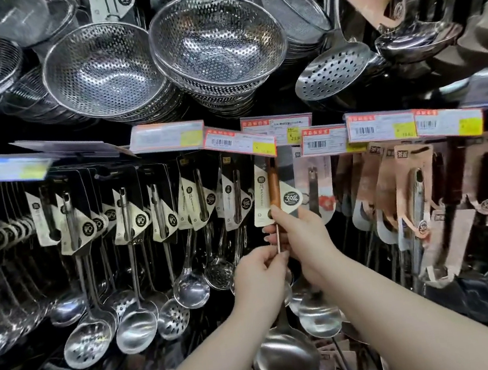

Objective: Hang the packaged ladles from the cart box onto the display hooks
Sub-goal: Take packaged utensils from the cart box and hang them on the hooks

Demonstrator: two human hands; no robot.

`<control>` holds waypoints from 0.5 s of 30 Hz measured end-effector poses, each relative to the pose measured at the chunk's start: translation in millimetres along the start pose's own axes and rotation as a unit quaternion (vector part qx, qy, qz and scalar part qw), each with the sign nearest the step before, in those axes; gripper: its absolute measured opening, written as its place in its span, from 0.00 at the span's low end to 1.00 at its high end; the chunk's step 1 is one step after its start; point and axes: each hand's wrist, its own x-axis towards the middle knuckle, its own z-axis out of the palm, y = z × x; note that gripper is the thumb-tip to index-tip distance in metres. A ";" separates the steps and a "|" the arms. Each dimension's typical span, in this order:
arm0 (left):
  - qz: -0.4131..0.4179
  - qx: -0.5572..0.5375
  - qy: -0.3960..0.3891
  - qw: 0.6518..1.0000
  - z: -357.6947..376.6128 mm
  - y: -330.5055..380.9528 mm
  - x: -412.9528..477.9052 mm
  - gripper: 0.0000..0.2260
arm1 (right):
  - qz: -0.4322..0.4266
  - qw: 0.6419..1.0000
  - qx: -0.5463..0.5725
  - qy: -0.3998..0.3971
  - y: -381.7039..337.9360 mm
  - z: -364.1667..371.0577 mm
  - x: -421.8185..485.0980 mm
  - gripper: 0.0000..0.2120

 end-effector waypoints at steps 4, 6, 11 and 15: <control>-0.030 0.062 -0.006 0.998 2.3 -12.7 23.1 0.05 | 0.025 0.999 -0.031 -0.008 10.7 -1.4 24.2 0.04; -0.048 0.106 0.004 0.993 0.8 -26.1 31.0 0.10 | 0.042 0.998 -0.043 -0.007 19.9 -2.5 36.6 0.05; -0.062 0.151 0.042 0.986 -13.7 -59.7 37.7 0.11 | 0.046 0.998 -0.049 0.011 41.3 -5.7 66.1 0.03; -0.052 0.192 0.069 0.978 -27.0 -73.9 45.8 0.09 | 0.056 0.996 -0.065 0.025 50.3 -5.5 89.0 0.08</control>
